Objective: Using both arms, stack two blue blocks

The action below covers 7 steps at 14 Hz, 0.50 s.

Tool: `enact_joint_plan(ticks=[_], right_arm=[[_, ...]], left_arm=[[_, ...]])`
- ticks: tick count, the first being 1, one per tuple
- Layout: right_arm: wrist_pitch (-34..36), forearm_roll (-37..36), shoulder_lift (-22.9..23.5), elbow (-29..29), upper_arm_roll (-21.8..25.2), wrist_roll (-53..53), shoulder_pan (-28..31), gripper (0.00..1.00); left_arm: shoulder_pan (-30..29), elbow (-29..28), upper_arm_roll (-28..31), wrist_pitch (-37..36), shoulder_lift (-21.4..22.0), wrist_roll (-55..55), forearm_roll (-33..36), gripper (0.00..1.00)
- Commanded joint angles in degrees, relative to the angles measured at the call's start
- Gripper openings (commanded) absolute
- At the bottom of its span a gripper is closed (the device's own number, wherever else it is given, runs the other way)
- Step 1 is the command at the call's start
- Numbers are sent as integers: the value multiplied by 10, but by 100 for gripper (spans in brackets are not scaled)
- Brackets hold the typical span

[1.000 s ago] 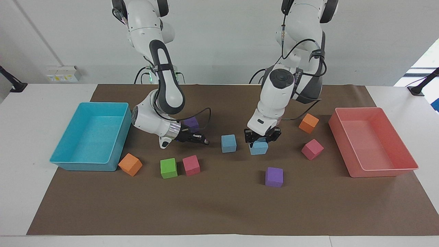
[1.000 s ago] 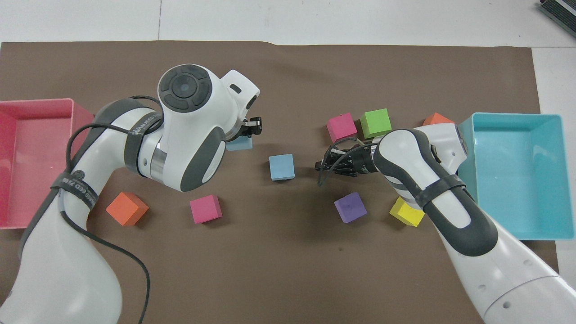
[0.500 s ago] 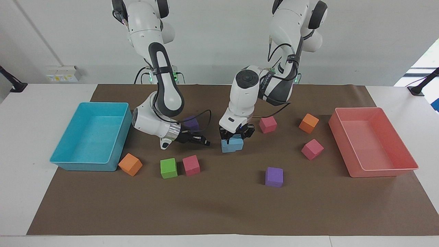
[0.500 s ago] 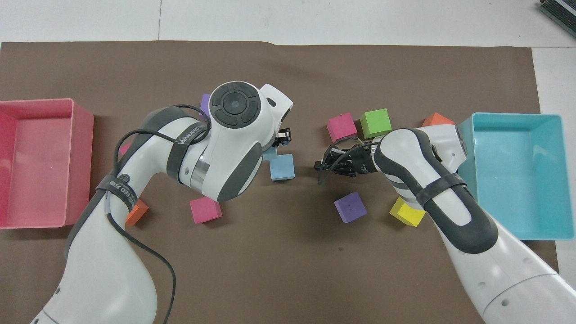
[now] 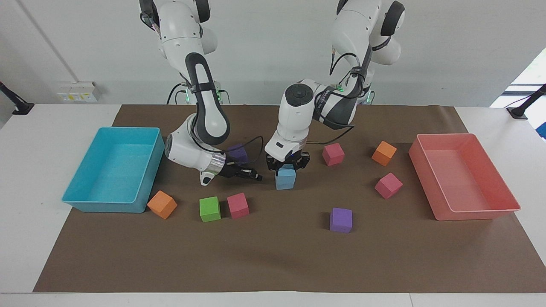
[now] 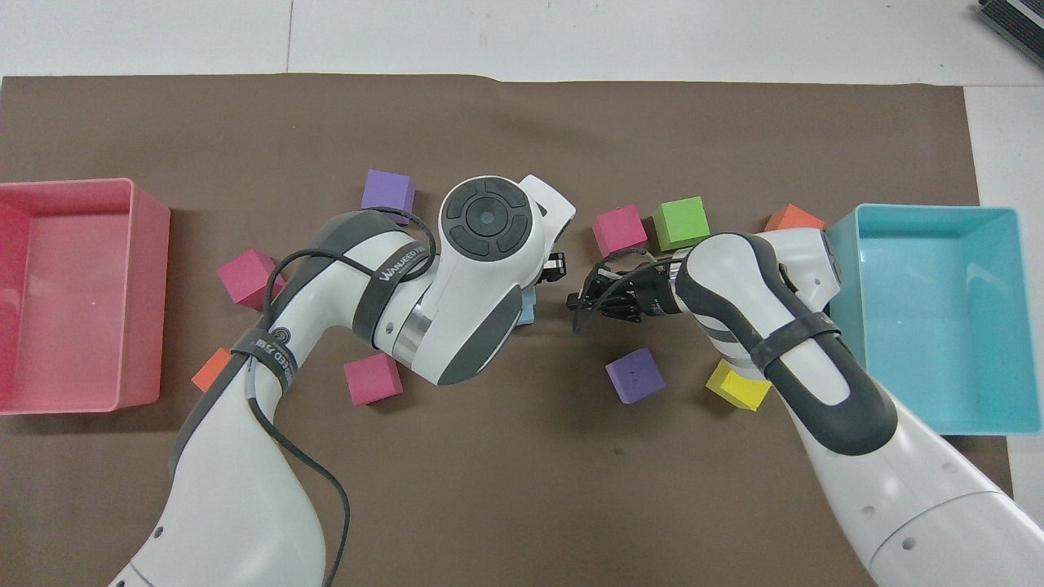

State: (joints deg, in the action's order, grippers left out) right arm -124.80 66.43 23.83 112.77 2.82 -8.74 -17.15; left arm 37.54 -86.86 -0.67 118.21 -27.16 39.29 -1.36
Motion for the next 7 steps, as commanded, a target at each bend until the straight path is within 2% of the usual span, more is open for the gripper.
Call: enact_joint_plan(ticks=[1,7], right_arm=[[-2,20,2,2,-3,-20,2,0],[-3,19,2,2,-3,-21,2,0]], left_arm=[[15,-29,11,4,15,10,-5,14],[18,-50,11,8,27,11,-4,16]])
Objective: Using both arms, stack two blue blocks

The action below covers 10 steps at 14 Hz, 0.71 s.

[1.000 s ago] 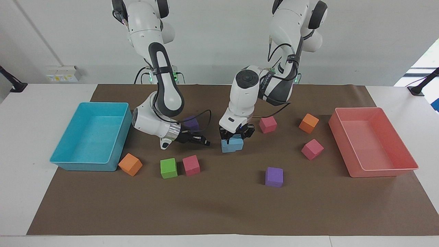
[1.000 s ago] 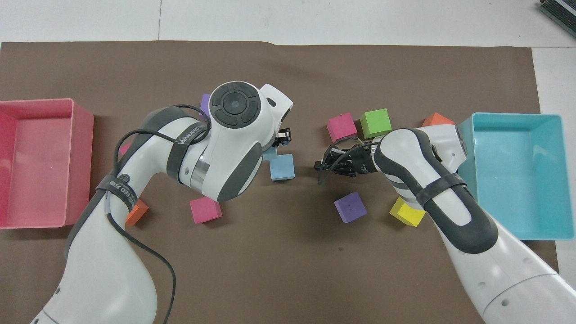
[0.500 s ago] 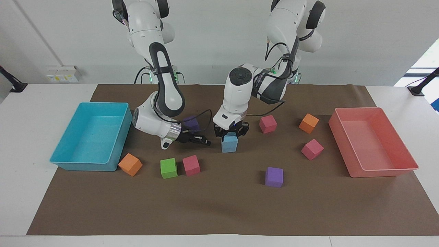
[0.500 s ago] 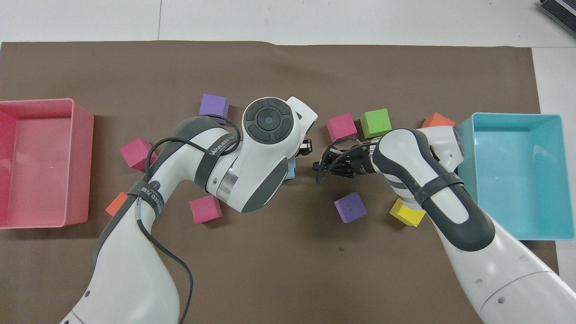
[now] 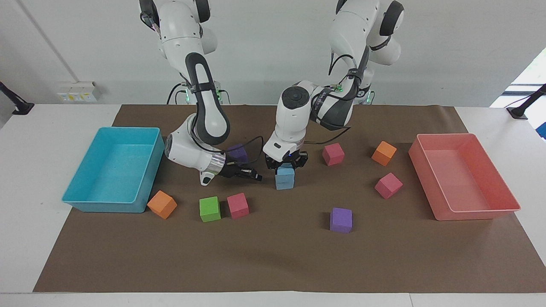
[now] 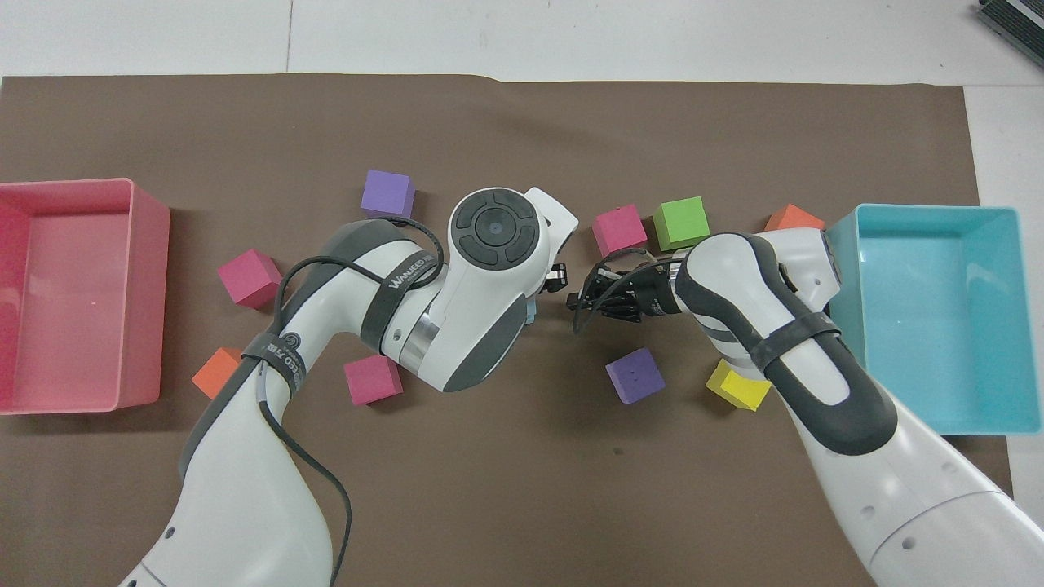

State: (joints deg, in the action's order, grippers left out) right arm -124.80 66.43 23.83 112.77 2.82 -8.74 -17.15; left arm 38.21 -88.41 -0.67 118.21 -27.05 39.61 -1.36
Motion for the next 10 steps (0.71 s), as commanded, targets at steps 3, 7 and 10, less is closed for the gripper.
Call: enact_joint_plan(ticks=[3,7,10], right_arm=[[-3,18,2,2,-3,-21,2,0],[-4,18,2,2,-3,-21,1,0],[-4,18,2,2,-3,-21,1,0]], left_arm=[[12,-37,11,10,27,8,-4,16],[12,-38,12,10,27,8,0,17],[11,-39,12,11,27,8,0,18]])
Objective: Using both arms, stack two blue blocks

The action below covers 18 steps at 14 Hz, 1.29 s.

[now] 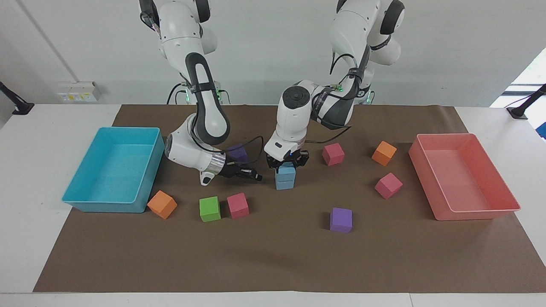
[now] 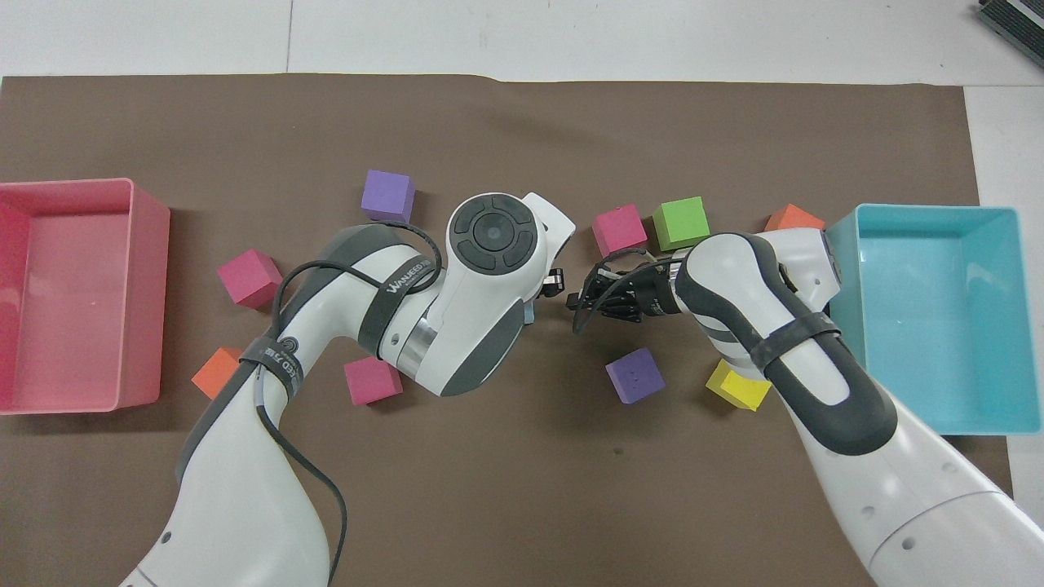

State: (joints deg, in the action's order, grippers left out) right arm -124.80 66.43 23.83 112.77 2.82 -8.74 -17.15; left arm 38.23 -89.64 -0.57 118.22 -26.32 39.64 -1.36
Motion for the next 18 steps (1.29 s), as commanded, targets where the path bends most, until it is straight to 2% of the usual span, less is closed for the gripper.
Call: enact_joint_plan(ticks=[1,7,8,9,10,11,15,18], right_arm=[[-4,18,2,2,-3,-21,1,0],[-8,18,2,3,-3,-21,0,0],[-8,18,2,3,-3,-21,0,0],[-8,18,2,3,-3,-21,0,0],[-11,18,2,4,-3,-21,0,0],[-11,18,2,4,-3,-21,-1,0],[-18,18,2,4,-3,-21,-7,0],[-18,18,2,4,-3,-21,-8,0]], left_arm=[[11,-30,11,13,21,8,0,18],[11,-36,11,22,24,8,0,21],[11,-36,11,22,24,8,0,26],[11,-36,10,22,24,7,0,41],[11,-36,10,22,24,8,0,63],[11,-36,9,21,24,7,0,75],[11,-41,8,18,28,5,0,89],[11,-48,8,18,30,5,0,90]])
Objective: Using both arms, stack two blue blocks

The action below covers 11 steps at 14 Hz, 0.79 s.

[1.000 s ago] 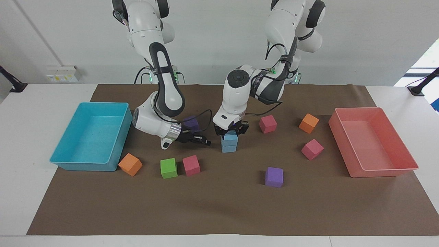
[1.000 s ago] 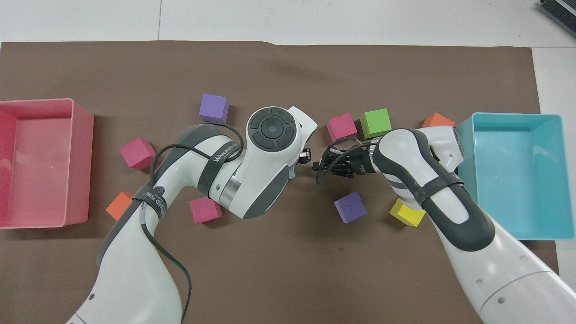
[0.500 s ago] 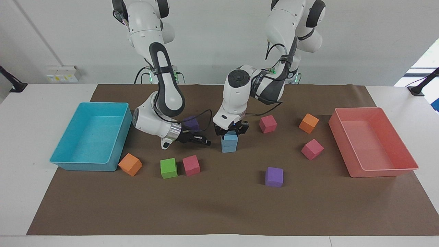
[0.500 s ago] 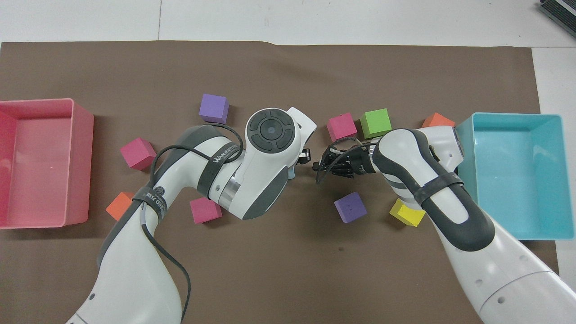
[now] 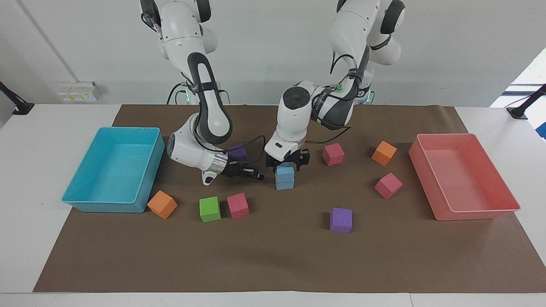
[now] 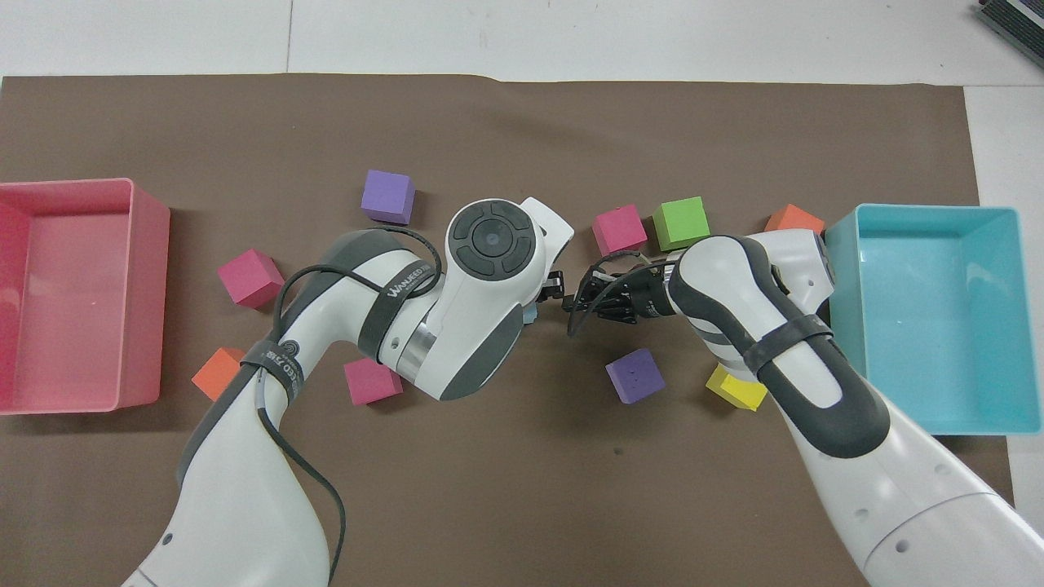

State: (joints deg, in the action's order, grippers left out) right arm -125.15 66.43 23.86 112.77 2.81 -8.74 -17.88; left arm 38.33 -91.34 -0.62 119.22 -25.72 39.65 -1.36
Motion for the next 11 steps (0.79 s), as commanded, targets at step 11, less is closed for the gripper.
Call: enact_joint_plan(ticks=[11], right_arm=[[1,11,-10,-2,-2,-29,8,0]], left_arm=[[-6,-30,10,-50,87,-2,0,100]])
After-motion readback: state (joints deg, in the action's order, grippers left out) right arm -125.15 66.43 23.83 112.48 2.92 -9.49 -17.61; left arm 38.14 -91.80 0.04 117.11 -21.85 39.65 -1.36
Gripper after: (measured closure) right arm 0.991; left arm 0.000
